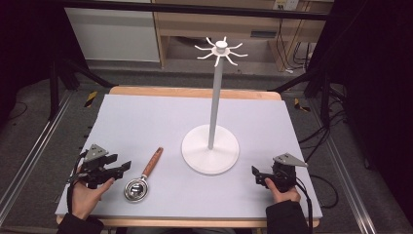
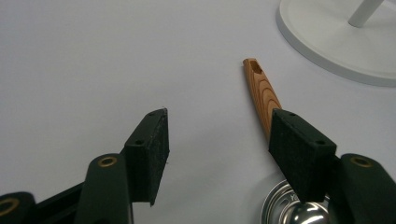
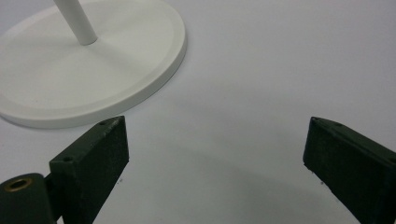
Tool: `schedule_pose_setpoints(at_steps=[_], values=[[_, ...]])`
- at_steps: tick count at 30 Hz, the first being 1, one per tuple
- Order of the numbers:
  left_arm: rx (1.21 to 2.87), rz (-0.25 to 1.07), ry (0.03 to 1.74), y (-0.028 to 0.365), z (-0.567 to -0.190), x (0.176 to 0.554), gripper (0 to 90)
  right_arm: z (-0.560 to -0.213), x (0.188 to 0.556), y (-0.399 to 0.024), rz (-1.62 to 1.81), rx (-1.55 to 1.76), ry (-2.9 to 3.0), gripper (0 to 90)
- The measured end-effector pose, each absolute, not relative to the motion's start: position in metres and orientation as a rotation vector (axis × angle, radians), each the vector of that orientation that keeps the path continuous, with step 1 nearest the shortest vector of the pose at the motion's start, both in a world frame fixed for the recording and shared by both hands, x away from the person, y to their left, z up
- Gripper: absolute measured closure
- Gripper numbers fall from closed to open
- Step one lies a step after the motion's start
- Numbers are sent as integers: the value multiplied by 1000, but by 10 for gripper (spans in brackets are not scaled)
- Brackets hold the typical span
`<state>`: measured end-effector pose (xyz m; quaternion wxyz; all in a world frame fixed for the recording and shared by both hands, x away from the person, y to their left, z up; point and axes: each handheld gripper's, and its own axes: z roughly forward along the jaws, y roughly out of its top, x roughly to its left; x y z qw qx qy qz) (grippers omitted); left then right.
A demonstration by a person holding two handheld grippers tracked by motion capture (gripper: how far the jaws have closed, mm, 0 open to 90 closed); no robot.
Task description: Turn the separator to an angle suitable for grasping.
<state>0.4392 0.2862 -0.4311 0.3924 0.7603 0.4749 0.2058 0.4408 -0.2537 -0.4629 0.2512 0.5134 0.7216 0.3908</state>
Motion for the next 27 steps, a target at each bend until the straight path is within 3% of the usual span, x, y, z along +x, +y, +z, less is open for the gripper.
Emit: schedule_pose_setpoints(at_steps=[27], values=[[2007, 467, 1149, 262, -405, 452, 444, -461, 440, -254, 1059, 1409, 1968, 73]])
